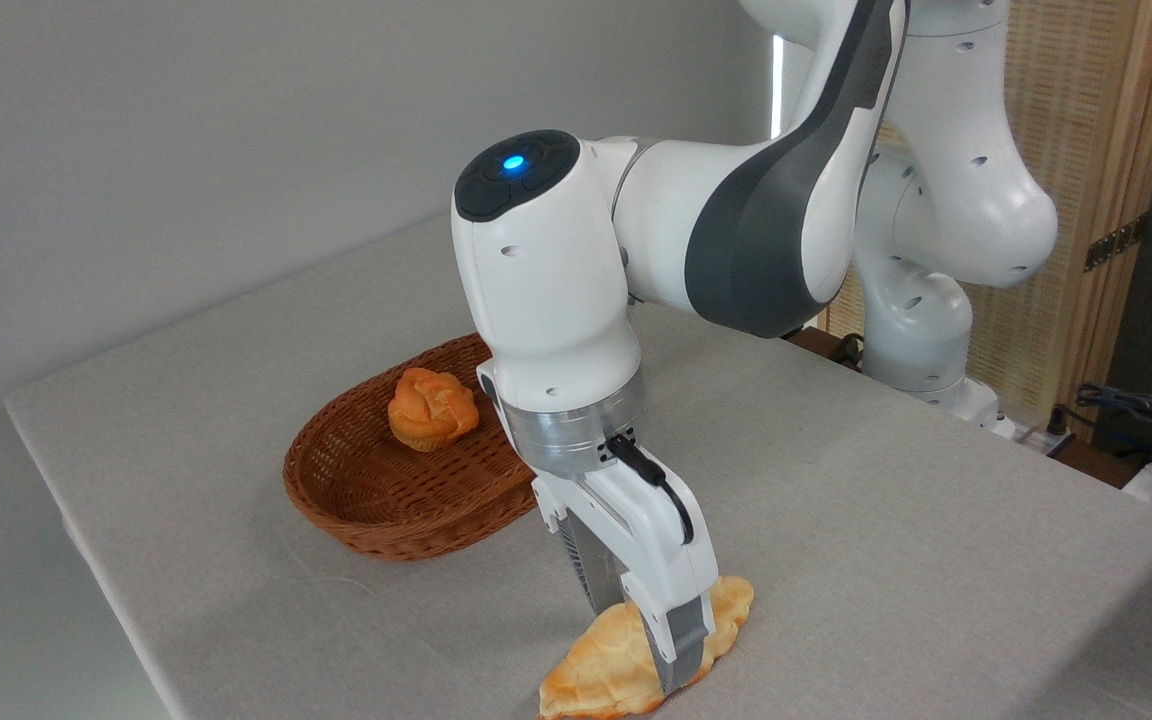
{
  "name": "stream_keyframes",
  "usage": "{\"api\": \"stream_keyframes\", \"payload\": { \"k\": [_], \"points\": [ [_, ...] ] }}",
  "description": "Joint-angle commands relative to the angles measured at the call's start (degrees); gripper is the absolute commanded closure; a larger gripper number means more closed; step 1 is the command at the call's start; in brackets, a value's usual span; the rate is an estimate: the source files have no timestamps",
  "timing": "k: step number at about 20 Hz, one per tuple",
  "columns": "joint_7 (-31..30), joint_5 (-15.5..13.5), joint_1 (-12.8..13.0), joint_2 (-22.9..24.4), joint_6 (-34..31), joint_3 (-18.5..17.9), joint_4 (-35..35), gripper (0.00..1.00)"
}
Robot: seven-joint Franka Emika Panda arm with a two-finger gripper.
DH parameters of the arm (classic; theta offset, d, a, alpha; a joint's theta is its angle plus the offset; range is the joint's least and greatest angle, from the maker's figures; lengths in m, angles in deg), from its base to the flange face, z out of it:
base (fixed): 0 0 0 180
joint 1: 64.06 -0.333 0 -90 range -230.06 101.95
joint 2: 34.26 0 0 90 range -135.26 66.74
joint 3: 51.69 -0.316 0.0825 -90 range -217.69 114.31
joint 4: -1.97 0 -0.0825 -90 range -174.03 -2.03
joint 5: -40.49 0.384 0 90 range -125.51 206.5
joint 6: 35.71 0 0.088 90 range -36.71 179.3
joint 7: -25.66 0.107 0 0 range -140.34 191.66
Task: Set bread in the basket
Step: 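Lower the gripper and close it on the golden bread slice, then lift the bread slice and carry it over the wicker basket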
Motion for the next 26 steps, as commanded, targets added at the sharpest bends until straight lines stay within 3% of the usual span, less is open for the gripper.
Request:
{"api": "stream_keyframes", "payload": {
  "k": [1,4,5,14,17,19,21,22,26],
  "points": [
    [1.0,0.8,0.4,0.0,1.0,-0.5,-0.5,0.07],
    [2.5,0.8,0.5,0.0,0.8,-0.5,-0.5,0.47],
    [2.7,0.8,0.5,0.0,0.6,-0.6,-0.5,0.49],
    [2.6,0.6,0.5,0.0,0.5,-0.5,-0.4,0.49],
    [2.1,-0.3,1.1,2.0,0.4,0.3,1.6,0.48],
    [0.7,-2.3,1.9,3.5,0.3,2.6,3.1,0.45],
    [-2.9,-6.1,1.9,4.3,-0.1,5.9,5.4,0.44],
    [-5.6,-7.0,1.9,4.9,-1.4,8.7,6.9,0.44],
    [-12.4,-10.6,2.0,6.6,-8.1,13.6,9.5,0.44]
  ]
}}
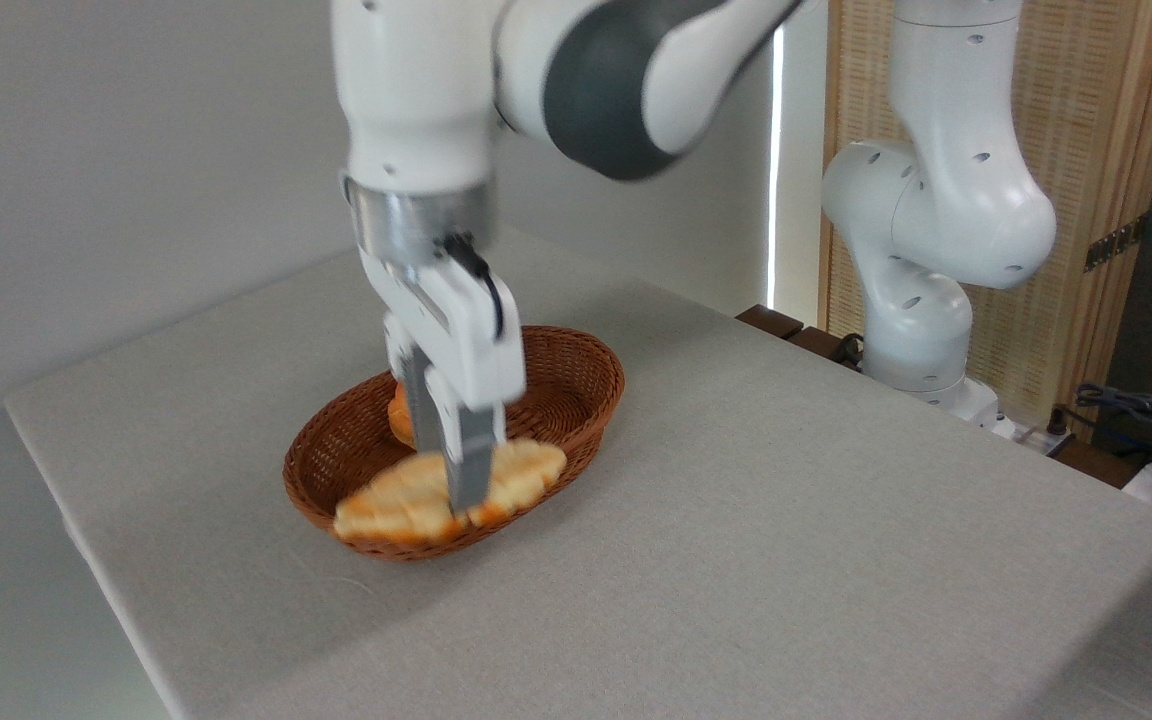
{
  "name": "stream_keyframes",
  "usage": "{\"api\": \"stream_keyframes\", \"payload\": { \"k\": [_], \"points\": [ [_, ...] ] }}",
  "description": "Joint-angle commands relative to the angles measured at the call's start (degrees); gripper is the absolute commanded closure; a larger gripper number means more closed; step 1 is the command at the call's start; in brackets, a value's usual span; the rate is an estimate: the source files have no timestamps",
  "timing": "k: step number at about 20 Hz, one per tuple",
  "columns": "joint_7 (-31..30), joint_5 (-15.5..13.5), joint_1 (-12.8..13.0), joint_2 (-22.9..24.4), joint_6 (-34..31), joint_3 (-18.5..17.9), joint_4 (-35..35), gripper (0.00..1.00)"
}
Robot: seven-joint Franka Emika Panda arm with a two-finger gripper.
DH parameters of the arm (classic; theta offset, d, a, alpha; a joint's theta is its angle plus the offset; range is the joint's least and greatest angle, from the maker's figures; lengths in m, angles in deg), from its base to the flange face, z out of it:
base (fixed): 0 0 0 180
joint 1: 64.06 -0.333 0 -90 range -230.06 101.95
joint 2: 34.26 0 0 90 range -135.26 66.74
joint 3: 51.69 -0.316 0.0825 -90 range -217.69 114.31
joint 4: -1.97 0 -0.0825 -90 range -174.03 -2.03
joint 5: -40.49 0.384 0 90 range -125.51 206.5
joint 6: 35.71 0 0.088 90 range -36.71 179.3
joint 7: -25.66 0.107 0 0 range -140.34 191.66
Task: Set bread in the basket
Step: 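Lift the bread slice and carry it over the wicker basket, then lower the bread slice into the basket beside the orange roll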
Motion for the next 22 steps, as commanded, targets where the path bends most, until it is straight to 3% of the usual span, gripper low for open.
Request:
{"api": "stream_keyframes", "payload": {
  "k": [1,3,4,6,12,22],
  "points": [
    [-4.1,-4.0,-0.1,1.1,-5.9,4.4,2.4,0.38],
    [-7.6,-4.5,-0.1,0.8,-7.8,6.9,2.2,0.31],
    [-10.5,-4.6,-0.1,0.3,-8.1,8.5,2.2,0.15],
    [-17.0,-4.5,-0.1,-1.1,-8.9,10.7,1.7,0.00],
    [-20.8,-4.1,0.0,-5.3,-9.3,13.1,2.0,0.00],
    [-20.8,-3.7,-0.1,-4.7,-9.3,12.8,2.1,0.00]
  ]
}}
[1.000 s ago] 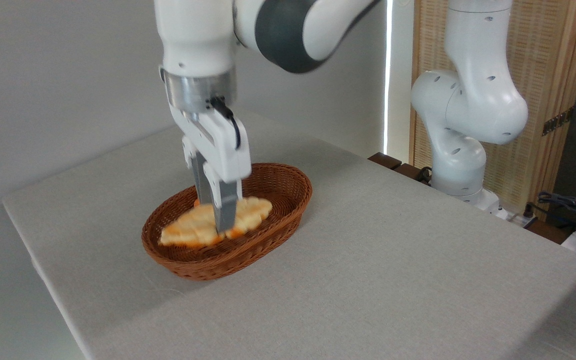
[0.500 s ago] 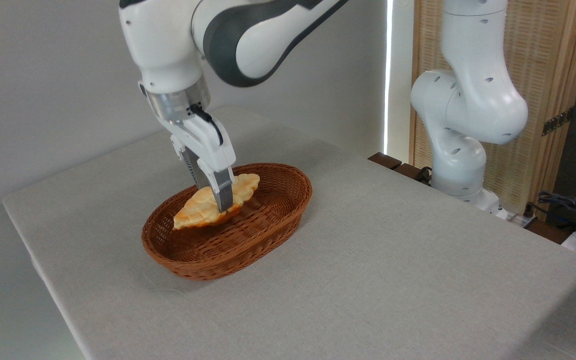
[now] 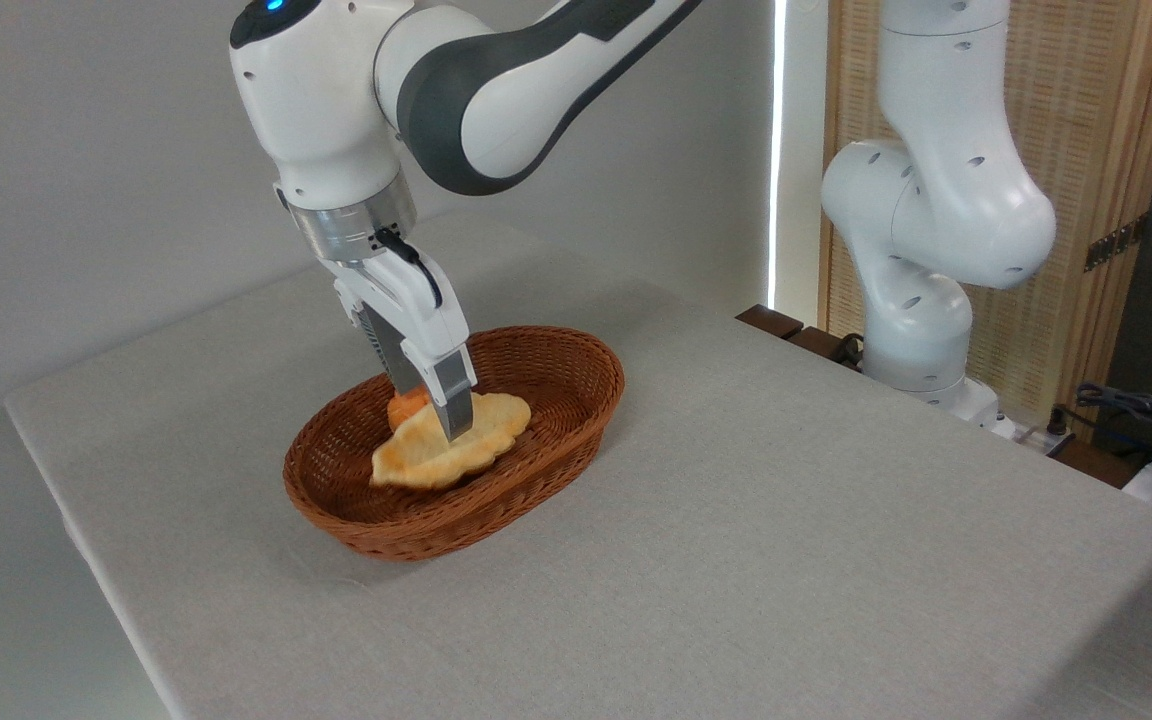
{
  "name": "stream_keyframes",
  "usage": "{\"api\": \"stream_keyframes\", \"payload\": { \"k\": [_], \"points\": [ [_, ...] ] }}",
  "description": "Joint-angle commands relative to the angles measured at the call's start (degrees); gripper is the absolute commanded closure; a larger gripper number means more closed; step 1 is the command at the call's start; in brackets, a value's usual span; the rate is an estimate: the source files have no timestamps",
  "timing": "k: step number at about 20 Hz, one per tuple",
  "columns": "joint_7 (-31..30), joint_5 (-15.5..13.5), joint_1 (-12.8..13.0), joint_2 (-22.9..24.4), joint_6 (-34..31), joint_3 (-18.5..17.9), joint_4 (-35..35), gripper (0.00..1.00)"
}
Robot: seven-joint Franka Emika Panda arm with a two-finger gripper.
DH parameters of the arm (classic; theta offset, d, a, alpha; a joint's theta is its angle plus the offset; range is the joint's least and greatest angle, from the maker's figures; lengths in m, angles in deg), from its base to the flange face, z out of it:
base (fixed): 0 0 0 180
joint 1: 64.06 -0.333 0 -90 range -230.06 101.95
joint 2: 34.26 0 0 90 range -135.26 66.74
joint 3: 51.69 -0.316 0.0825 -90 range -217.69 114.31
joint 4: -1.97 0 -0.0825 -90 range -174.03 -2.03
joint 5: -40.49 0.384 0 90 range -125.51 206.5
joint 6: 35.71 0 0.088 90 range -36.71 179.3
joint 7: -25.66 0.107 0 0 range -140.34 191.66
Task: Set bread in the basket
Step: 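Lower the bread slice into the basket beside the orange roll, then open the gripper and raise it above the basket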
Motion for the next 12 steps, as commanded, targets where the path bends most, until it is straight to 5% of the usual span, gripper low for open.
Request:
{"api": "stream_keyframes", "payload": {
  "k": [1,5,8,12],
  "points": [
    [-0.7,0.0,-0.2,0.7,-1.2,-0.4,0.9,0.00],
    [-0.3,1.6,-0.5,2.3,-0.9,-2.2,4.3,0.00],
    [0.1,7.7,-0.7,3.6,-1.4,-3.6,4.8,0.00],
    [0.3,7.9,-0.7,4.2,-1.2,-7.6,5.1,0.00]
  ]
}}
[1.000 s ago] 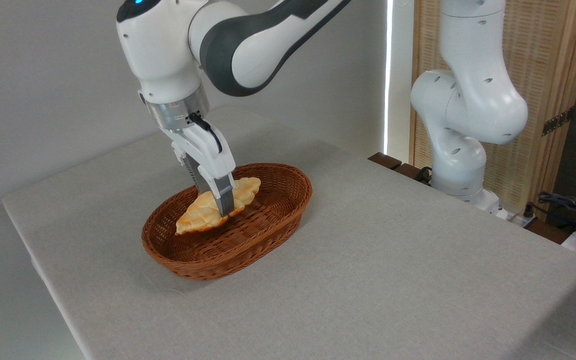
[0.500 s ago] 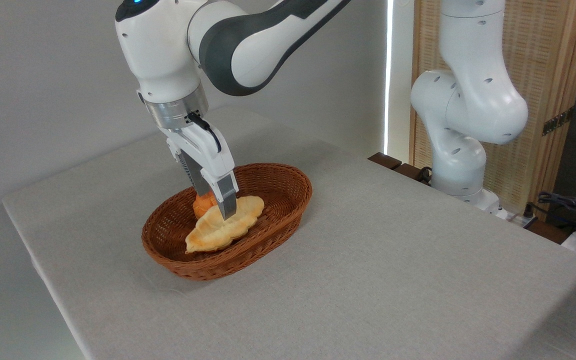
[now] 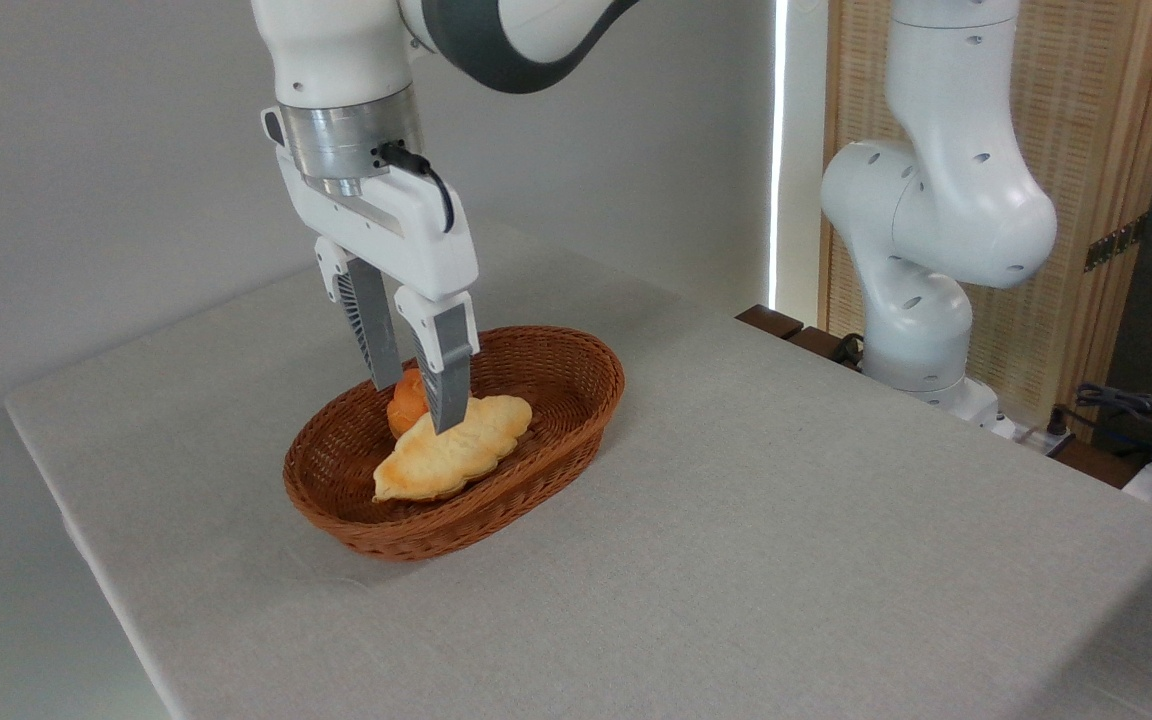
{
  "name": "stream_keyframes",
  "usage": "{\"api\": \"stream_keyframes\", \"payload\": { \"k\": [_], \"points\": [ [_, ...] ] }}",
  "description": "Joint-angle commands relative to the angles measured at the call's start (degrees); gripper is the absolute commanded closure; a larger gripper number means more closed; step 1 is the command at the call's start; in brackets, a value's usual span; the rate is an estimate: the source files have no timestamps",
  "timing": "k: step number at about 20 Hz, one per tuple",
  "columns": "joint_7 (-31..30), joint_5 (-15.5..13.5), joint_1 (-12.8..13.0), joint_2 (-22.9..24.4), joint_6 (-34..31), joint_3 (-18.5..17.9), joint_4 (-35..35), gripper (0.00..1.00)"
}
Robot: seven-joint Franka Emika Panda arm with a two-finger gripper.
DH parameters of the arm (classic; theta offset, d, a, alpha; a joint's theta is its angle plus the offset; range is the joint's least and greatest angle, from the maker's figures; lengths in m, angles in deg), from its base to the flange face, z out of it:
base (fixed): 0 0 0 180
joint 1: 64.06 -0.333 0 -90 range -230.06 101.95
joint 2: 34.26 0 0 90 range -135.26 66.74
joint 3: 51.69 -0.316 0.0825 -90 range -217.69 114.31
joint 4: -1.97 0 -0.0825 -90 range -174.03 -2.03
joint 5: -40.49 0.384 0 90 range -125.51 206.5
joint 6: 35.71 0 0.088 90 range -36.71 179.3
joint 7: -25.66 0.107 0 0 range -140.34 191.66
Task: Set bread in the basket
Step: 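Open the gripper and raise it above the basket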
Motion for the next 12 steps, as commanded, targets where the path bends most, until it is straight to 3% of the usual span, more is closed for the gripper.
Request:
{"api": "stream_keyframes", "payload": {
  "k": [1,4,8,12],
  "points": [
    [1.2,0.3,0.3,0.3,-0.9,-3.5,0.7,0.00],
    [6.6,-0.8,0.4,0.5,-0.9,-5.6,0.8,0.00],
    [6.8,-2.7,0.3,0.2,-1.0,-6.6,3.1,0.00],
    [7.4,-2.7,0.3,0.2,-1.0,-6.6,3.1,0.00]
  ]
}}
